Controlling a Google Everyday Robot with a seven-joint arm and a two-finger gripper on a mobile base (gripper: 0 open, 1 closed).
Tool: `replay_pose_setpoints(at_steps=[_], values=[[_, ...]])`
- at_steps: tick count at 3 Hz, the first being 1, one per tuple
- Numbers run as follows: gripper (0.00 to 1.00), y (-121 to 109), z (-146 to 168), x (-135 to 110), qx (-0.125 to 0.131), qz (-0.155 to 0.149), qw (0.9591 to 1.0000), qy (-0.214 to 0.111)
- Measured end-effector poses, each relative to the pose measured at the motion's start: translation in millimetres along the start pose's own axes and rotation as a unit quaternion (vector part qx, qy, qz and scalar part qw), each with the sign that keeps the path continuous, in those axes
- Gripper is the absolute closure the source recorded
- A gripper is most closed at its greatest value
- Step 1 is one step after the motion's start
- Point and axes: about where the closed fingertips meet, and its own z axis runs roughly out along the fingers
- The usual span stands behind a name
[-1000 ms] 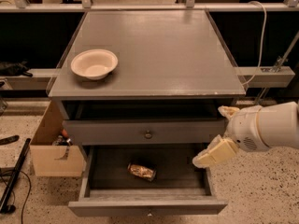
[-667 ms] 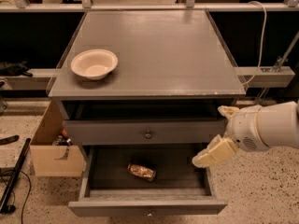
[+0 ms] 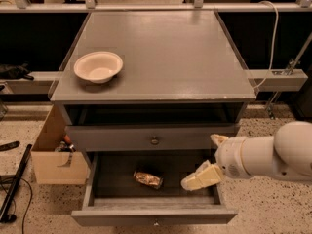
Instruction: Pick orange can from middle drawer and place on counter
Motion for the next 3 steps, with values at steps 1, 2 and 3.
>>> replay_pose_setpoints(at_steps=[1, 2, 3], values=[[0.0, 10, 37, 25, -0.016, 0.029, 0.9995, 0.001], [0.0, 15, 66, 43, -0.026, 0.047, 0.9986, 0.0], [0.0, 17, 105, 57, -0.039, 0.068, 0.9969, -0.01]])
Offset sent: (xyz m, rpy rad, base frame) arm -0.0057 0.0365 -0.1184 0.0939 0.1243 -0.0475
